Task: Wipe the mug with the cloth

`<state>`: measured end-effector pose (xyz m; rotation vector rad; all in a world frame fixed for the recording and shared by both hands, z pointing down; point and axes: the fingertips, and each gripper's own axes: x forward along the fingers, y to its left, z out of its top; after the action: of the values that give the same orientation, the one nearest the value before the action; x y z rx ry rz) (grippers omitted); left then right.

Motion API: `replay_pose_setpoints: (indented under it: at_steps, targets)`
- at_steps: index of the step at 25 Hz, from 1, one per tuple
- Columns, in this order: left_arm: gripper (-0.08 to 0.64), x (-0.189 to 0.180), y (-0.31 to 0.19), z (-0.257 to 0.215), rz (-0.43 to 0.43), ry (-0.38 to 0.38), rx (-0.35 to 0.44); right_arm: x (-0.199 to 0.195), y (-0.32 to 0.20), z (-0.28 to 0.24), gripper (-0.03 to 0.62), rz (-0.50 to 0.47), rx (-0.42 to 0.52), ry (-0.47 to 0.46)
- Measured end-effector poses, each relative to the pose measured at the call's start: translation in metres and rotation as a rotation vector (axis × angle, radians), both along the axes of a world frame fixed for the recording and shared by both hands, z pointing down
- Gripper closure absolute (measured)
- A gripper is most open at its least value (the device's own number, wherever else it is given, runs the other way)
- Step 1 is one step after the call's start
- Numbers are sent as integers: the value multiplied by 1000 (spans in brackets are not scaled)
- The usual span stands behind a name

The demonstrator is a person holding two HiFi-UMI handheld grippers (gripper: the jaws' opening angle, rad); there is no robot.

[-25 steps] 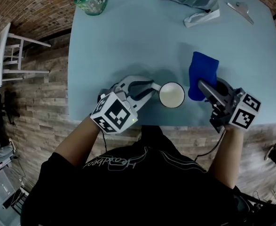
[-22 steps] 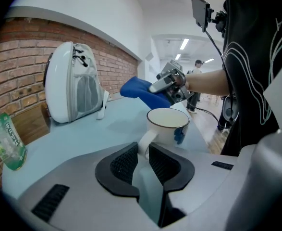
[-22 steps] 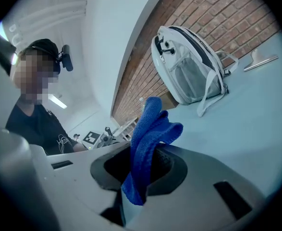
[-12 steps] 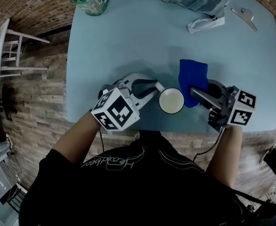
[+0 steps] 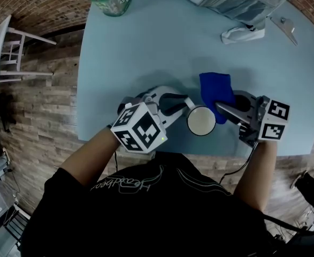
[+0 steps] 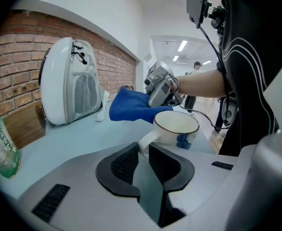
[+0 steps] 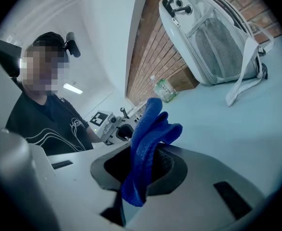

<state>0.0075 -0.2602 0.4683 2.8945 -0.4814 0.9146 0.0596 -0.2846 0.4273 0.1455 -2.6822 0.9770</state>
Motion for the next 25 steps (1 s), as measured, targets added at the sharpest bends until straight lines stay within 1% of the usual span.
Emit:
replay_pose_setpoints:
  at_steps: [8, 14, 17, 20, 22, 25]
  targets:
    - [494, 0, 1, 0, -14, 5, -11, -13, -2, 33, 531, -21, -18, 161]
    - [494, 1, 3, 1, -19, 19, -42, -16, 4, 58, 531, -49, -22, 306]
    - [494, 1, 2, 1, -22, 19, -48, -18, 4, 67, 531, -52, -24, 340]
    - [494, -2, 5, 1, -39, 34, -77, -14, -1, 62, 531, 9, 20, 339]
    - [494, -11, 8, 0, -64, 50, -97, -6, -7, 50, 531, 90, 82, 340]
    - [492, -29, 13, -6, -115, 64, -104, 13, -12, 22, 531, 242, 205, 344]
